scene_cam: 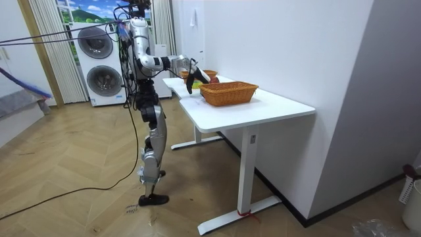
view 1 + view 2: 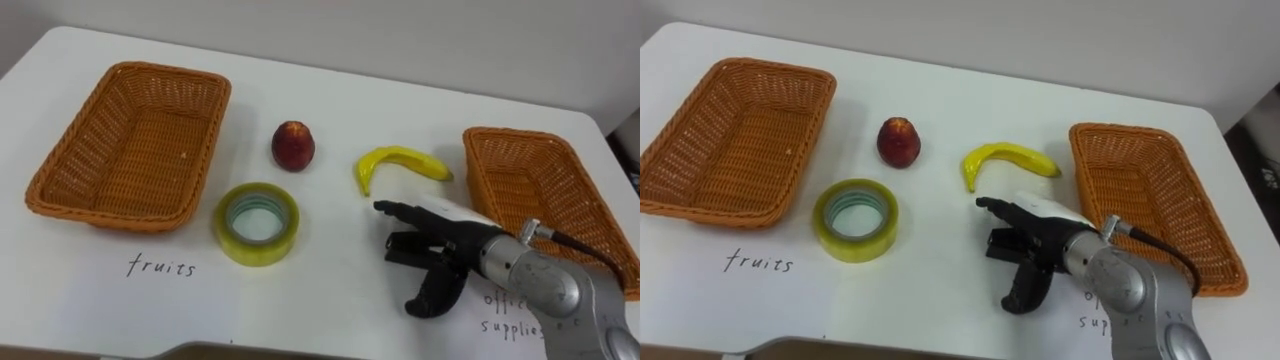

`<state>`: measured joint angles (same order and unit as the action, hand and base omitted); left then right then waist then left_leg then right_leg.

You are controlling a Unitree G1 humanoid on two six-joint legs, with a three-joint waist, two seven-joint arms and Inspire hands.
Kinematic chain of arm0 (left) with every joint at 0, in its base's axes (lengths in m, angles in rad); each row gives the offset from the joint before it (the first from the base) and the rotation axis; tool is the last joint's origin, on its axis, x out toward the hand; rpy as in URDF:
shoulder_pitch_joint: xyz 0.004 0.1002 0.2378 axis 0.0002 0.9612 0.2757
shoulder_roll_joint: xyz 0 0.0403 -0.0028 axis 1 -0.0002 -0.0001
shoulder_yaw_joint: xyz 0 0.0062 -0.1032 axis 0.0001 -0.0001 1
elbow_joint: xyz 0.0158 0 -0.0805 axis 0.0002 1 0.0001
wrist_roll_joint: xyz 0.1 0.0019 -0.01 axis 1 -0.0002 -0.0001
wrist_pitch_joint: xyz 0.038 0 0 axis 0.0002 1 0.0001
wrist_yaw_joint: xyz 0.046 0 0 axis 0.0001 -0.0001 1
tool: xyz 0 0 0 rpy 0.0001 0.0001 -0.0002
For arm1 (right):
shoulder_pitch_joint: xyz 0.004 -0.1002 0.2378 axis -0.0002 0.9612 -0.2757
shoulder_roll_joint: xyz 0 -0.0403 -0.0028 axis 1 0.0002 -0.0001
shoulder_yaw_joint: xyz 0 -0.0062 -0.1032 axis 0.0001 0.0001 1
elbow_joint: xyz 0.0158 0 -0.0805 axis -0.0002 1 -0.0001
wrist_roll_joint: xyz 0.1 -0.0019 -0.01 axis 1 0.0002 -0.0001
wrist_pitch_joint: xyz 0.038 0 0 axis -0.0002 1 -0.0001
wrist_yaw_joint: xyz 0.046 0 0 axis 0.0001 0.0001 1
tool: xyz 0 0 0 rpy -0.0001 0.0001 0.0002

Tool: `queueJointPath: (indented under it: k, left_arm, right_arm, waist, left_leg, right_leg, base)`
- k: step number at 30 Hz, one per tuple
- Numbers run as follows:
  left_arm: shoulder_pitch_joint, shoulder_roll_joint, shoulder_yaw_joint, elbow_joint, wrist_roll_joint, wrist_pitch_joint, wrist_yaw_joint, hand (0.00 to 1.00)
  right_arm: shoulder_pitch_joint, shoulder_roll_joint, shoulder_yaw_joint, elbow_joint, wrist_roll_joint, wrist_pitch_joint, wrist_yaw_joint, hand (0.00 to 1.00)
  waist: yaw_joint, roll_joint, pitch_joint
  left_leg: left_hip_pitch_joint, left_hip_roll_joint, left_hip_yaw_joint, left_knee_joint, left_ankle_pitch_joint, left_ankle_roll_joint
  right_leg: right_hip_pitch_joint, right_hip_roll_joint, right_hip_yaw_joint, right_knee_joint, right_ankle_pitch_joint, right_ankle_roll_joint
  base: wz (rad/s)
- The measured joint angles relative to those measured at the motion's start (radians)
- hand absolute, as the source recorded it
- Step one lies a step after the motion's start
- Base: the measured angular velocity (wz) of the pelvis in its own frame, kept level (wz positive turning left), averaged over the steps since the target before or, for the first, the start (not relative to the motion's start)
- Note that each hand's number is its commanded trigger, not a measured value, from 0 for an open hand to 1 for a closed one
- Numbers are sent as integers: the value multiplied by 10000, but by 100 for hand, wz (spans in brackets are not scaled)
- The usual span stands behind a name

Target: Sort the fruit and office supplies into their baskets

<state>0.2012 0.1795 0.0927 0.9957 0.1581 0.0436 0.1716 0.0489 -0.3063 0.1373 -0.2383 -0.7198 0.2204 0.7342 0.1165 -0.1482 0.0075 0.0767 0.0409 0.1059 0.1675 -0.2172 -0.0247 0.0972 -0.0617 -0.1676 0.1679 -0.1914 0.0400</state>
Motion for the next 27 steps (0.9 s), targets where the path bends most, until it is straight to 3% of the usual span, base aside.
queueJointPath:
  k: [10,27]
  left_arm:
    - [2,-2,0,-9,-106,6,0,0]
    - [133,93,50,56,-193,20,-75,0]
  right_arm:
    - [-1,-32,-4,-3,-178,212,0,0]
    - [-116,-183,-440,-63,-359,214,-5,0]
  waist:
    - [-52,-20,-4]
    - [-71,-139,-46]
  left_leg:
    - [33,-1,-6,1,0,0]
    - [28,-2,-15,2,0,0]
  right_leg:
    - [44,-3,-68,-3,0,0]
    - [51,-10,-131,-4,0,0]
  base:
    - [0]
    - [0]
